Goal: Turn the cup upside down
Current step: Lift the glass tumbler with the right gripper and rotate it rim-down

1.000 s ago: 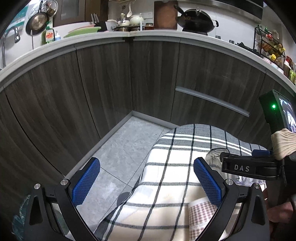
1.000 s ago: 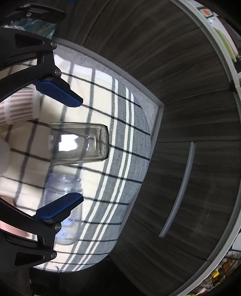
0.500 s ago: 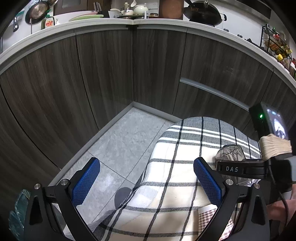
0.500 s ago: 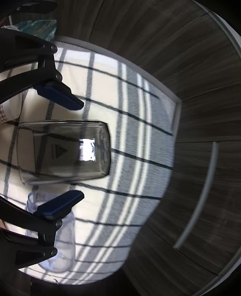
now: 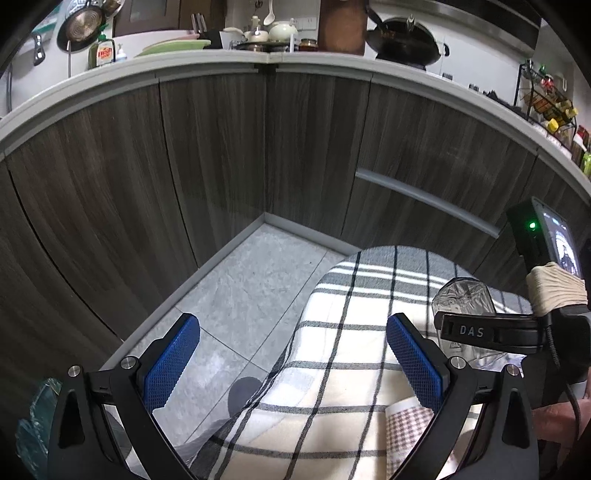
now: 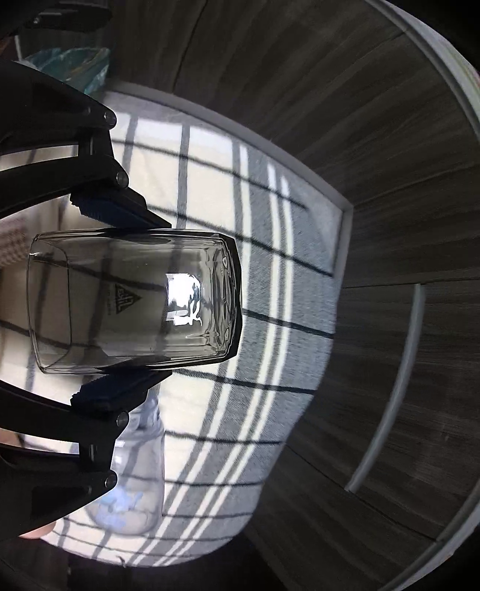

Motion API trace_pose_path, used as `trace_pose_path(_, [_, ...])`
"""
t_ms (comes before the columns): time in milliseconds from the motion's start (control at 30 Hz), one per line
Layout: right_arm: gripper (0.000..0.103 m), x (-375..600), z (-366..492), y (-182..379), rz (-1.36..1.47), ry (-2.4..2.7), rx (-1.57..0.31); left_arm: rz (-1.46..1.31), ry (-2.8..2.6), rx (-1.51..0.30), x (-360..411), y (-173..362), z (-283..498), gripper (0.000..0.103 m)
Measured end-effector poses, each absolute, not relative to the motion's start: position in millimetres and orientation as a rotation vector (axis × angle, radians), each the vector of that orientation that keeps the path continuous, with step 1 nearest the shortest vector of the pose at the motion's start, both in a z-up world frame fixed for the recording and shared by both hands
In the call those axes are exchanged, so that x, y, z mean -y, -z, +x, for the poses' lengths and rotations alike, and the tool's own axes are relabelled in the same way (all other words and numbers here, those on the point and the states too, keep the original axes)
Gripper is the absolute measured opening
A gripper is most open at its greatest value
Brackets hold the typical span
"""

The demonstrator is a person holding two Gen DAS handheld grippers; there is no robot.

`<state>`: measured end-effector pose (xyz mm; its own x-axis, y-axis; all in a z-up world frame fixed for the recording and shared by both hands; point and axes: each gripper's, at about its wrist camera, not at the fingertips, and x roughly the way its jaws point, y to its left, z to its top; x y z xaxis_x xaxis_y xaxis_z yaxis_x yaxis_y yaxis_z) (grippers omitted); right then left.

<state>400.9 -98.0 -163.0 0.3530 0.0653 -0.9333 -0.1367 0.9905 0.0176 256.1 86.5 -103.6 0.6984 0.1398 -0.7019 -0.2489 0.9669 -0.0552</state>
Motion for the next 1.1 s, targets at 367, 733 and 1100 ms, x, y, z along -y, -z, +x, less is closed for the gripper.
trace_pose_path(367, [0.068, 120, 290, 91, 0.003, -0.117, -1.108, -0.109, -0.155, -0.736, -82, 67, 178, 0.103])
trace_pose_path(733, [0.068, 144, 178, 103, 0.043, -0.049, -1.097, -0.032, -0.053, -0.741, -54, 72, 96, 0.103])
trace_pose_path(1100, [0.068, 161, 110, 176, 0.055, 0.052, -1.167, 0.036, 0.029, -0.782, -33, 114, 45, 0.103])
